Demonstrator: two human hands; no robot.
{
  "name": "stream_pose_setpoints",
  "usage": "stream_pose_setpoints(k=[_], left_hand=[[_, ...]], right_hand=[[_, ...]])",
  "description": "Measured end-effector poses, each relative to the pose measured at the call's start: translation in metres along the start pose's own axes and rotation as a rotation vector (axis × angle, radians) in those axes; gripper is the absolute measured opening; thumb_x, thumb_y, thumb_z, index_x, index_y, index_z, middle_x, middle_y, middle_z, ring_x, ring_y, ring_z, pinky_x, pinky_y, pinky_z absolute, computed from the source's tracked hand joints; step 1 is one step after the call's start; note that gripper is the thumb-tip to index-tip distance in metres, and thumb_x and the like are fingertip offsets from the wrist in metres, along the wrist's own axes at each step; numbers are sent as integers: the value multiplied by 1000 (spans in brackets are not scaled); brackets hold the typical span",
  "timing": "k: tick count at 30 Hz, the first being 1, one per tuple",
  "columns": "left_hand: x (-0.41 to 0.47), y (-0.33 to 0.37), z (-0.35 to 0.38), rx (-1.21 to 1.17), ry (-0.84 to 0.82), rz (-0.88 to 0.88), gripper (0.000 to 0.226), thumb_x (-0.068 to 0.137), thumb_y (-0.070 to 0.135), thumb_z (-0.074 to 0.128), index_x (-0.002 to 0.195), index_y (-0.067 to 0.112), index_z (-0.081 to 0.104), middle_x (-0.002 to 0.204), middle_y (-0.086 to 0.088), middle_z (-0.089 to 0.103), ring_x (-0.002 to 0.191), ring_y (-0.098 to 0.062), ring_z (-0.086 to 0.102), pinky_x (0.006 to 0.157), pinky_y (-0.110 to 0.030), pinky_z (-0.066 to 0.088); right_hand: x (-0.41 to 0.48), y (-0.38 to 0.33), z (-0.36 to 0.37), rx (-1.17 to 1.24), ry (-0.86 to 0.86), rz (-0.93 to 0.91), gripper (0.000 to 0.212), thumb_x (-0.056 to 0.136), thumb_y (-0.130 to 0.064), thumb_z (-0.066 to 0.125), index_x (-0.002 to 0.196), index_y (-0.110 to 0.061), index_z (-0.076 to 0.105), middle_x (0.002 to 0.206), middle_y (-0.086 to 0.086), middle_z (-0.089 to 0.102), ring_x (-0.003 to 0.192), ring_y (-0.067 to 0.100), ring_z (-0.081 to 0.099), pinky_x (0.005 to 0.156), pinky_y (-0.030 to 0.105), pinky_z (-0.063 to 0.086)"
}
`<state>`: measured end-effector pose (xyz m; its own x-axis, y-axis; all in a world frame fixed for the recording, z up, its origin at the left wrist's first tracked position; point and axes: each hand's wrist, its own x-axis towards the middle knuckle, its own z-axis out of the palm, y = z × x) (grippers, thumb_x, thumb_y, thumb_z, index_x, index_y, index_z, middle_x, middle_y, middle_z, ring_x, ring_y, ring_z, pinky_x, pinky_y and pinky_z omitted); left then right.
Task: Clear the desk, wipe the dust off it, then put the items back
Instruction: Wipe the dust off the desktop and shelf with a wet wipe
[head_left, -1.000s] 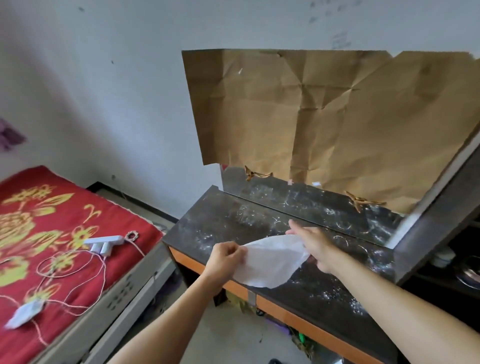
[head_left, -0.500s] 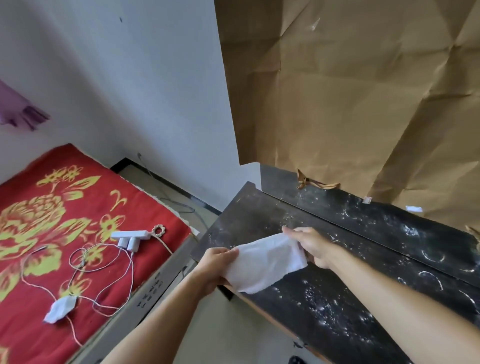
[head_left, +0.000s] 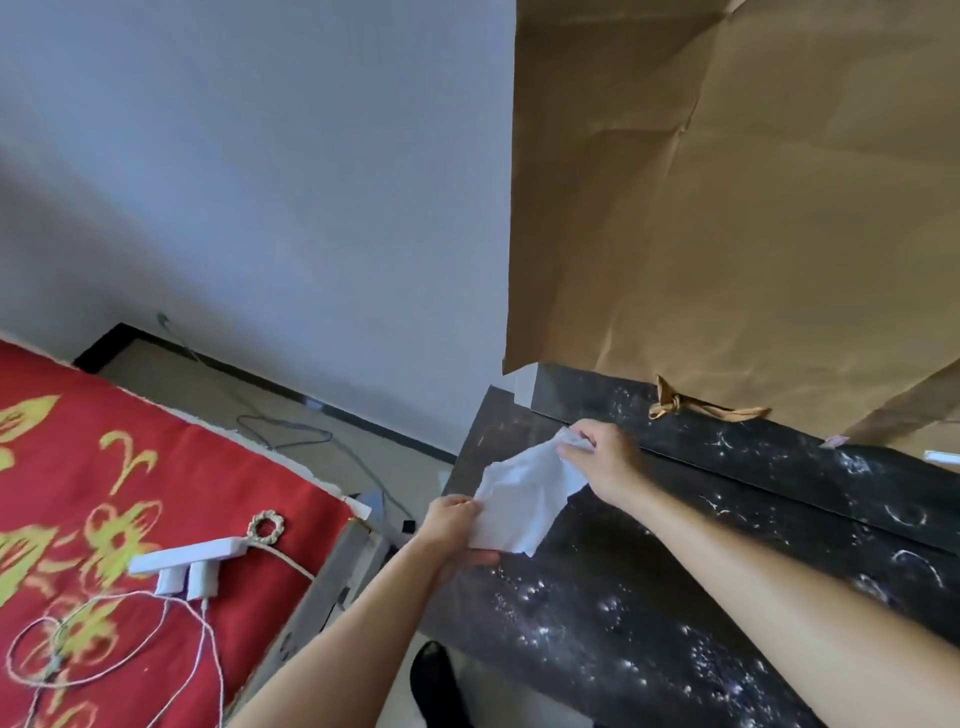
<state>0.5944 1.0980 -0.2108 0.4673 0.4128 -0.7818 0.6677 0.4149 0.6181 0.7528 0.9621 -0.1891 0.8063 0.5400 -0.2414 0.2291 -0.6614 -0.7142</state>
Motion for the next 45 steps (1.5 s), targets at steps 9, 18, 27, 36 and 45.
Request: stream_pose_setpoints(k=[9, 18, 27, 36, 45], left_hand=[[68, -7, -72, 566, 146, 146, 19, 88, 13, 44, 90, 12, 62, 86, -2, 65, 77, -20, 57, 67, -26, 41], [93, -54, -75, 643, 69, 87, 32, 100, 31, 35, 87, 9, 55, 102, -14, 64, 88, -27, 55, 75, -32, 38], [98, -87, -64, 524, 126, 170, 50, 101, 42, 20, 110, 13, 61, 117, -10, 63, 111, -28, 55, 97, -39, 39], [96, -88, -63, 571, 181, 237, 49, 100, 45, 18, 89, 18, 58, 101, -1, 65, 94, -19, 58, 86, -37, 43], [82, -75, -58, 615, 174, 174, 52, 101, 43, 19, 122, 15, 58, 127, -8, 59, 120, -27, 51, 88, -33, 33]], right_hand=[[-28, 3, 95, -524, -365, -33, 37, 81, -59, 55, 107, -33, 62, 106, -10, 58, 101, 14, 53, 78, 32, 45], [-5, 37, 152, -385, -68, -336, 31, 82, -13, 67, 113, -19, 62, 101, 2, 53, 95, 22, 54, 67, 33, 53], [87, 37, 144, -499, 200, -338, 38, 80, 1, 67, 117, -9, 64, 118, 11, 60, 106, 31, 50, 90, 43, 50], [110, 40, 145, -355, 42, -355, 45, 93, 1, 48, 137, -5, 44, 150, 8, 34, 143, 21, 21, 116, 49, 22], [67, 60, 120, -226, 103, -383, 16, 89, -11, 58, 98, -5, 71, 112, 9, 66, 107, 27, 58, 91, 44, 50]])
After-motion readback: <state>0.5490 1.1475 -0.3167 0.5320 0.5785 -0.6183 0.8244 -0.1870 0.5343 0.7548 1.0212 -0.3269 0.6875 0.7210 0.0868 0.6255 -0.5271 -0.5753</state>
